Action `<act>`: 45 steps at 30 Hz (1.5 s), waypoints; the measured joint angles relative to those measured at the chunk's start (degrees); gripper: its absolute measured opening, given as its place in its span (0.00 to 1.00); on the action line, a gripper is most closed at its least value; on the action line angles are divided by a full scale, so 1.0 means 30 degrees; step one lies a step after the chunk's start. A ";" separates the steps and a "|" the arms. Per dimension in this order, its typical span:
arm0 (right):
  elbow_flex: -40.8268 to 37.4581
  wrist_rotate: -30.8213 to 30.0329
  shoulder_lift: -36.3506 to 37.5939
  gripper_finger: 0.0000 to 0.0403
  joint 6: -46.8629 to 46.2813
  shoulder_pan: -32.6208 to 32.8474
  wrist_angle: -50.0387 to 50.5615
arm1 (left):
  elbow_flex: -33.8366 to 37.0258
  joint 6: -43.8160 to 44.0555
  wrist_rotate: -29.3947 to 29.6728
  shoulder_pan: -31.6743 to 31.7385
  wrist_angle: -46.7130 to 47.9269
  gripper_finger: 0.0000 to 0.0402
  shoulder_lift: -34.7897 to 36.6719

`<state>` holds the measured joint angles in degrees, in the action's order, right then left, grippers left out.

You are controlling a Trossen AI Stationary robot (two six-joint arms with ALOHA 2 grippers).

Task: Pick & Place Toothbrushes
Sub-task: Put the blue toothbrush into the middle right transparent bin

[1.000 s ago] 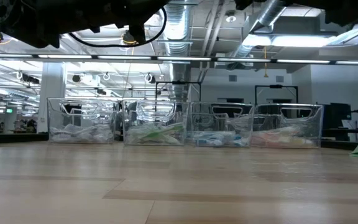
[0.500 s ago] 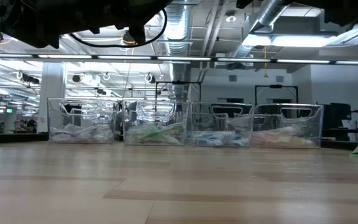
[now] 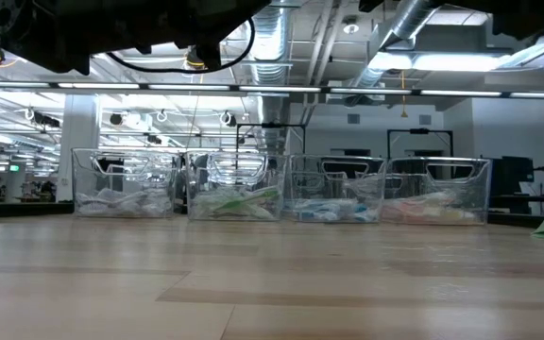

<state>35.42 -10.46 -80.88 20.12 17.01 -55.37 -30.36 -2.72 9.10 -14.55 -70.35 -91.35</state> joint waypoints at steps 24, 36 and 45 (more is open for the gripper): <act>0.0000 0.0095 0.0015 0.08 0.0937 -0.0085 0.1124 | 0.0019 0.0034 -0.0015 0.0007 0.0687 0.10 0.0000; -0.0007 -0.2614 0.1691 0.08 0.1332 0.1221 0.4046 | 0.0012 0.1129 -0.0051 -0.0008 0.0568 0.47 0.0000; -0.0007 -0.6270 0.5335 0.08 -0.0818 0.1744 1.1371 | 0.0012 0.1239 -0.0035 -0.0019 0.0646 0.58 0.0000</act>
<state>35.40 -29.27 -64.88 17.67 22.24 -21.26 -30.33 1.00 9.00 -14.60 -68.41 -91.35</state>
